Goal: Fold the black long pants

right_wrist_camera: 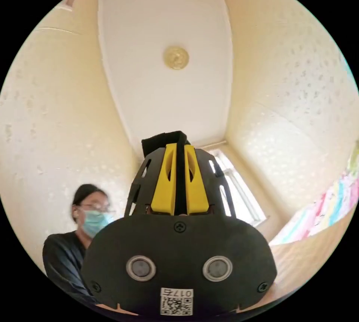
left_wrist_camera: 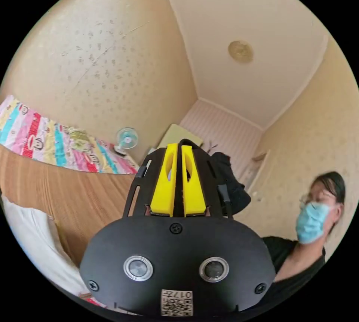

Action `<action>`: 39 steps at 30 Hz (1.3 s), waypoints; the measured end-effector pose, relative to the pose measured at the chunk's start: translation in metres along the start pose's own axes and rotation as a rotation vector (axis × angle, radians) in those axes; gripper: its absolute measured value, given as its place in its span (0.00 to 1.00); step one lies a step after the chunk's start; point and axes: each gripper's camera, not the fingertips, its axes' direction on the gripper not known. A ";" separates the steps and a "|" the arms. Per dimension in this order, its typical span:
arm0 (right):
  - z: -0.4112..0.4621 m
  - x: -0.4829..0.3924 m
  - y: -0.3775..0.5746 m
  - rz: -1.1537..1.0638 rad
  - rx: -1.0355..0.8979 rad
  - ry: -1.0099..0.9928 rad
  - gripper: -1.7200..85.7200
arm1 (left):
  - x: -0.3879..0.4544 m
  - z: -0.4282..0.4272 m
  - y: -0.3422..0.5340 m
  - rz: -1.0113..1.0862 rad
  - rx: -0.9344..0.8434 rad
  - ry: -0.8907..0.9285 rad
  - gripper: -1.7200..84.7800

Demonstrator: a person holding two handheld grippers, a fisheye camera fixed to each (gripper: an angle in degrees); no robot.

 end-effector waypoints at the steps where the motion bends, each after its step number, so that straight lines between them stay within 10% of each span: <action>1: 0.030 0.051 -0.042 0.011 -0.047 0.230 0.08 | -0.013 0.022 -0.024 -0.011 -0.013 -0.067 0.03; 6: 0.083 0.136 -0.069 0.050 -0.246 1.008 0.10 | -0.123 0.097 -0.096 -0.102 -0.086 -0.472 0.10; 16: -0.036 0.238 0.258 0.283 -0.985 1.310 0.13 | -0.214 0.151 0.205 -0.117 -0.575 -0.356 0.12; 28: -0.091 0.093 0.401 0.246 -0.744 1.762 0.18 | -0.217 0.049 0.423 -0.449 -0.542 -0.354 0.14; 33: -0.117 0.134 0.402 0.610 -0.969 1.507 0.06 | -0.231 0.033 0.424 -0.497 -0.509 -0.387 0.15; 39: -0.147 0.059 0.285 0.550 -0.366 0.684 0.04 | -0.242 0.003 0.394 -0.515 -0.446 -0.340 0.16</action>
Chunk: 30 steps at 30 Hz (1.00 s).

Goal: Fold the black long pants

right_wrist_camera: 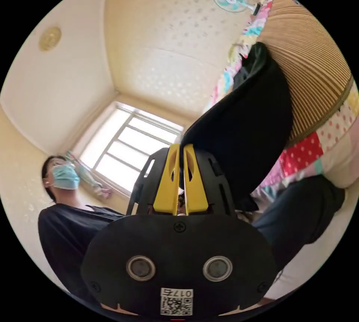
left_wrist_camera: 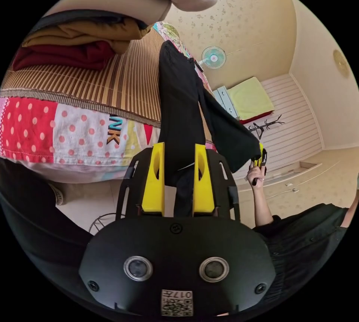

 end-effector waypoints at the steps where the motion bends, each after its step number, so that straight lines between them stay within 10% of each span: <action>1: -0.035 -0.011 -0.003 -0.037 0.097 -0.113 0.04 | 0.000 -0.004 0.000 0.003 0.004 0.000 0.16; 5: -0.130 -0.009 0.013 -0.045 0.226 -0.080 0.04 | -0.011 -0.018 -0.001 -0.006 0.004 -0.015 0.16; 10: -0.191 0.049 0.071 0.353 0.095 0.568 0.04 | -0.027 -0.022 -0.011 -0.017 -0.022 -0.029 0.16; 20: -0.198 0.050 0.112 0.313 0.101 0.514 0.04 | -0.053 -0.025 -0.044 -0.065 -0.194 -0.096 0.03; 27: -0.206 0.018 0.131 0.169 0.054 0.495 0.04 | -0.065 -0.136 -0.035 0.135 -0.152 0.515 0.01; 30: -0.202 0.000 0.147 0.036 -0.031 0.540 0.04 | -0.101 -0.160 -0.001 -0.044 -0.219 0.098 0.01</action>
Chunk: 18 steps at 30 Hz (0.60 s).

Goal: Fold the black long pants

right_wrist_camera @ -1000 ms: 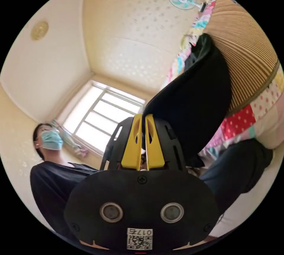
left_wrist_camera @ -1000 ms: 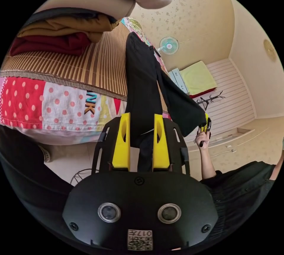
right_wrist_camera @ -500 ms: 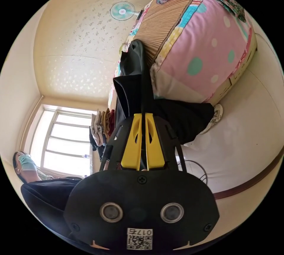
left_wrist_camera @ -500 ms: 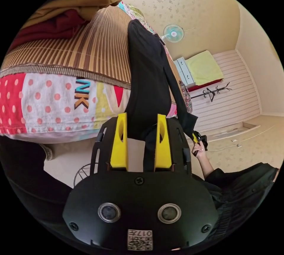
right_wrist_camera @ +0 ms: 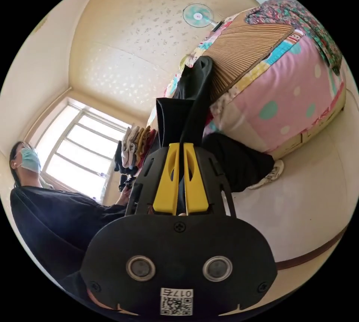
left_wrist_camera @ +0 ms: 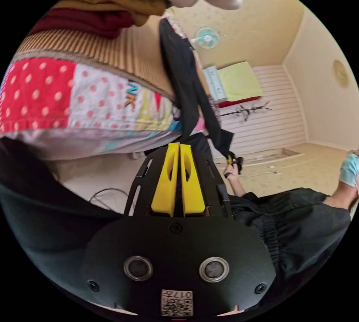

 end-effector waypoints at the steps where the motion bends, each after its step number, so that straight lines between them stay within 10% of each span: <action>1: 0.003 0.004 0.006 0.005 -0.056 0.075 0.04 | -0.006 -0.003 0.006 -0.015 -0.008 -0.031 0.01; 6: -0.005 -0.006 0.012 0.114 -0.057 0.413 0.04 | -0.010 -0.044 0.018 0.024 0.076 0.173 0.05; 13: 0.093 -0.212 0.020 -0.640 -0.176 0.267 0.05 | 0.092 -0.028 -0.045 0.291 -0.008 0.283 0.20; 18: 0.205 -0.224 0.062 -0.709 -0.370 0.208 0.05 | 0.109 0.041 -0.108 0.259 -0.119 0.416 0.26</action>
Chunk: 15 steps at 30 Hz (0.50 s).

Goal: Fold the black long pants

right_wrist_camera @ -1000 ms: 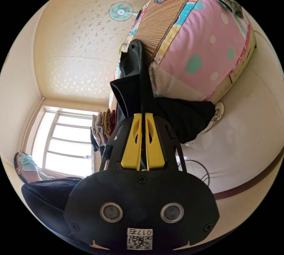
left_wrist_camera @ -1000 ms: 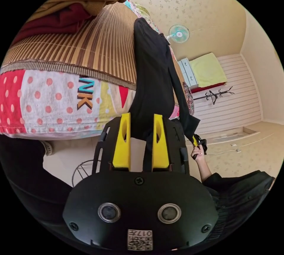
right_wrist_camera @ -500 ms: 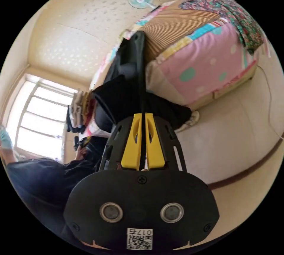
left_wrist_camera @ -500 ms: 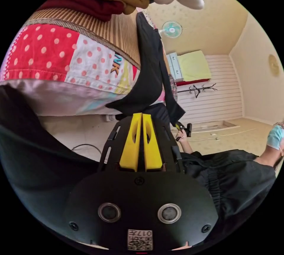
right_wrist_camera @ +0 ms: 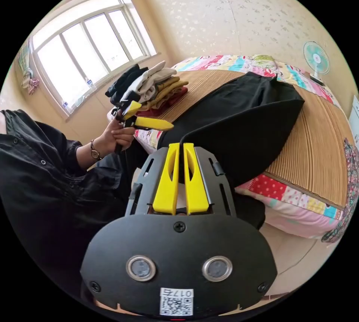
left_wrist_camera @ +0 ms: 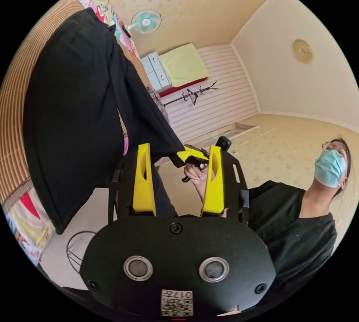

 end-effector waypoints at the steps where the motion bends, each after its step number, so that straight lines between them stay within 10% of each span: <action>1: 0.021 -0.008 0.001 -0.004 -0.019 -0.022 0.05 | -0.005 0.008 -0.005 -0.016 -0.023 -0.012 0.26; 10: 0.056 0.019 0.001 -0.183 -0.249 -0.386 0.07 | -0.040 0.061 -0.002 -0.058 -0.173 -0.035 0.07; 15: 0.009 0.148 -0.057 -0.047 -0.044 -0.342 0.13 | -0.015 0.059 0.008 -0.015 -0.139 -0.042 0.07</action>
